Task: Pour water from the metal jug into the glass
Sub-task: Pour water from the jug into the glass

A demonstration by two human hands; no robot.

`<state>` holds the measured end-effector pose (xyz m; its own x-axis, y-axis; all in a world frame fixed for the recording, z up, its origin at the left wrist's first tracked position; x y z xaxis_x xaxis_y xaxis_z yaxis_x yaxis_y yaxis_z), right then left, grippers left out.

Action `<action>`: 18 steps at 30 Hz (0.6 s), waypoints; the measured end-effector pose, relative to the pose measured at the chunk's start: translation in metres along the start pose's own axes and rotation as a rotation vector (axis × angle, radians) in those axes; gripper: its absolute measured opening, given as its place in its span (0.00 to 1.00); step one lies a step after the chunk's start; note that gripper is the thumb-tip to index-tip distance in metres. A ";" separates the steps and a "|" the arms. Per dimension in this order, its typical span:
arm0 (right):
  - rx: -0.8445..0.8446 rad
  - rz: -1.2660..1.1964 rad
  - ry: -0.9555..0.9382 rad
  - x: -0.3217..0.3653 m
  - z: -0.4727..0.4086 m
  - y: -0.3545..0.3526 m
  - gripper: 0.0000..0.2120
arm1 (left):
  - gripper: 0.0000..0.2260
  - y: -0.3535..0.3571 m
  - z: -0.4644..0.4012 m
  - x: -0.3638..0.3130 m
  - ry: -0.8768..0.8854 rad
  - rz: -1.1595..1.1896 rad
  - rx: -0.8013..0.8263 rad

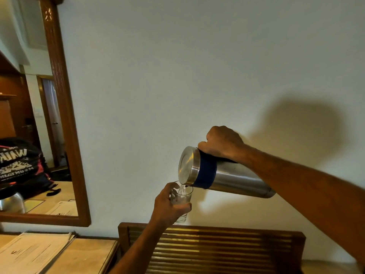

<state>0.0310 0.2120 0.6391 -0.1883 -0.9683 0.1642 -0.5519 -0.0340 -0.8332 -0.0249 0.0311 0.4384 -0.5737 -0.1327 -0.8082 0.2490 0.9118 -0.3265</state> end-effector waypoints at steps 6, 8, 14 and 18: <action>-0.020 0.013 -0.019 0.006 -0.002 -0.008 0.18 | 0.30 0.002 0.003 0.005 -0.015 0.016 -0.006; -0.027 0.014 -0.022 0.008 -0.002 -0.011 0.19 | 0.30 0.002 0.004 0.005 -0.010 0.013 -0.008; -0.047 0.028 -0.034 0.011 -0.002 -0.019 0.19 | 0.29 0.002 0.004 0.002 -0.013 0.030 -0.004; -0.049 0.011 -0.025 0.010 0.000 -0.020 0.18 | 0.31 0.001 0.006 0.000 -0.015 0.039 -0.005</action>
<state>0.0406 0.2028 0.6573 -0.1748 -0.9744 0.1411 -0.5891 -0.0114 -0.8080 -0.0200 0.0297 0.4357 -0.5520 -0.1032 -0.8274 0.2669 0.9182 -0.2926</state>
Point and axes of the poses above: each hand's wrist, its own z-axis away from the middle knuckle, its own y-axis out of the palm, x = y × z, the point moved 2 cm from there along -z, towards the middle knuckle, and after that the axes turned 4 degrees about y, right-handed, at the moved point
